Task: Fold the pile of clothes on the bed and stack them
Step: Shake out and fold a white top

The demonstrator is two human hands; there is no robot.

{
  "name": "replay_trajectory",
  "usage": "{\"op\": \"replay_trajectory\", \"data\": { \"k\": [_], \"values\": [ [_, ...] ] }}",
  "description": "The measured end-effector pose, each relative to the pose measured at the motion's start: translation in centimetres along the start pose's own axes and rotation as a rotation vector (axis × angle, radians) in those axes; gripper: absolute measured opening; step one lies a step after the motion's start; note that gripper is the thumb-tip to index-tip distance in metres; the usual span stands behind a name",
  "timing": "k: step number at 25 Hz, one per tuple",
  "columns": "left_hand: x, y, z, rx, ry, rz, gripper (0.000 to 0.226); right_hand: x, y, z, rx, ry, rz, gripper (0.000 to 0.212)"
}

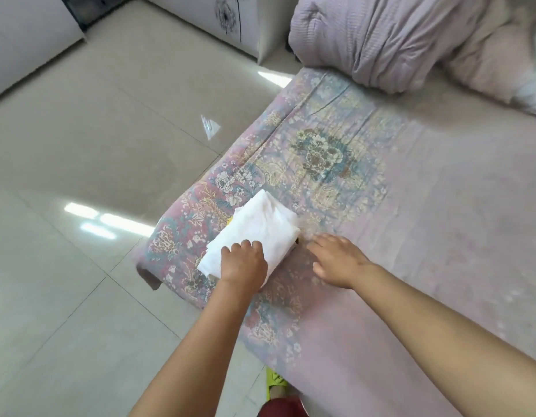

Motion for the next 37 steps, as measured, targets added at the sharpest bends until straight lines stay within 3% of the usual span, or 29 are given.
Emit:
{"op": "replay_trajectory", "data": {
  "k": [2, 8, 13, 17, 25, 30, 32, 37],
  "values": [
    [2.3, 4.1, 1.4, -0.025, -0.103, -0.103, 0.036, 5.6, 2.4, 0.9, -0.065, -0.121, -0.11, 0.047],
    [8.8, 22.5, 0.3, -0.294, -0.168, -0.553, 0.044, 25.1, 11.0, -0.6, -0.282, -0.078, -0.46, 0.053],
    [17.0, 39.9, -4.6, -0.344, -0.192, -0.914, 0.048, 43.3, 16.5, -7.5, -0.464, -0.108, -0.79, 0.052],
    [21.8, 51.1, -10.3, -0.461, -0.244, -1.015, 0.048, 55.1, 19.5, -14.4, -0.602, -0.115, -0.913, 0.053],
    [35.2, 76.1, -33.2, -0.606, -0.445, -1.088, 0.048, 81.0, 24.7, -40.2, -0.88, -0.188, -1.125, 0.053],
    [42.4, 87.9, -49.9, -0.689, -0.448, -1.334, 0.055, 93.2, 24.8, -55.5, -0.929, -0.264, -1.296, 0.06],
    [43.7, 90.9, -55.9, -0.674, -0.416, -1.477, 0.067, 95.1, 24.6, -61.8, -0.898, -0.321, -1.379, 0.07],
    [42.8, 93.9, -69.7, -0.91, -0.358, -1.738, 0.1, 94.5, 22.8, -73.7, -0.95, -0.511, -1.612, 0.112]
  ]
}}
Point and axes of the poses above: each hand's wrist, its own x-axis away from the middle knuckle, its own z-axis out of the back of the hand, y = z × x, the point moved 10 cm from there along -x, towards the middle knuckle, and after that the axes turned 14 degrees about x, right-handed, at the moved point
